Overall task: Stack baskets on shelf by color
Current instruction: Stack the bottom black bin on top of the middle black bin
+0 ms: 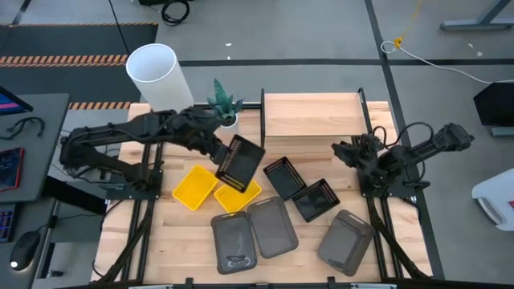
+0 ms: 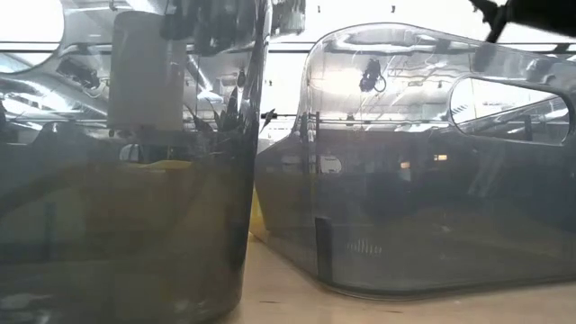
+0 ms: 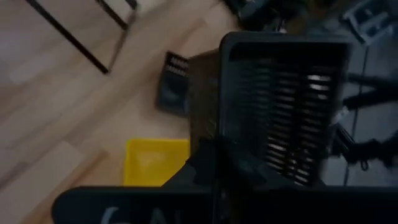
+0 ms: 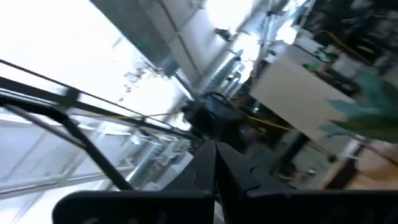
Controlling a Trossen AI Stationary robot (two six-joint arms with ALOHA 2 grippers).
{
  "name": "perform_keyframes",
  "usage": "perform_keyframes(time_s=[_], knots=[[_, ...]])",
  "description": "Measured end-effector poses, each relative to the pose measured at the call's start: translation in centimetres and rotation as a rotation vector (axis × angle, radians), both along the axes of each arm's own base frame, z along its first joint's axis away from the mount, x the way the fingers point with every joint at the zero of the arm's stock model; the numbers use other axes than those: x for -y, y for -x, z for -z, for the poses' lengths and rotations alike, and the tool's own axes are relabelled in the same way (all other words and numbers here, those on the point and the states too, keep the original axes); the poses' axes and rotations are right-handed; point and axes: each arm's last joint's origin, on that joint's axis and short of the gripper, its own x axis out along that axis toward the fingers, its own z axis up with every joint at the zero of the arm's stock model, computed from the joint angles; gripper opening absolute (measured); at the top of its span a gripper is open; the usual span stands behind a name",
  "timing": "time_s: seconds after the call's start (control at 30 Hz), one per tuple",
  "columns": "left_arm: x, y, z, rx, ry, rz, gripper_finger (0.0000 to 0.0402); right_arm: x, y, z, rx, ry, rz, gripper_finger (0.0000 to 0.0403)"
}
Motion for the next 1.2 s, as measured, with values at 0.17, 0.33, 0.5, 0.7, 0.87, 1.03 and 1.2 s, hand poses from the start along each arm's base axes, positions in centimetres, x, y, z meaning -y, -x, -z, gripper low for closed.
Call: perform_keyframes(time_s=[0.17, 0.33, 0.5, 0.7, 0.87, 1.03, 1.2], knots=[[0.3, -1.1, 0.8, -0.022, 0.018, 0.074, 0.0016, -0.6, -2.1, -4.1, -0.059, 0.109, -0.037, 0.0014], [0.9, -1.4, 1.1, -0.03, 0.016, 0.119, 0.0016, -1.1, -5.0, -6.6, -0.351, 0.218, -0.071, 0.0014], [1.3, -1.3, 1.3, -0.064, 0.002, 0.108, 0.0016, -1.4, -7.7, -8.6, -0.654, 0.273, -0.091, 0.0014], [1.5, -2.1, 2.3, -0.11, -0.002, 0.078, 0.0017, -1.8, -11.2, -10.0, -0.858, 0.304, -0.092, 0.0035], [1.9, -2.8, 3.3, -0.166, -0.029, 0.127, 0.0017, -1.8, -14.2, -10.5, -0.98, 0.298, -0.129, 0.0089], [1.8, -3.3, 3.9, -0.187, -0.014, 0.07, 0.002, -1.6, -17.4, -10.0, -1.084, 0.255, -0.129, 0.0143], [2.0, -3.6, 4.0, -0.183, 0.001, 0.046, 0.0017, -1.8, -19.8, -9.6, -1.141, 0.268, -0.121, 0.0168]])
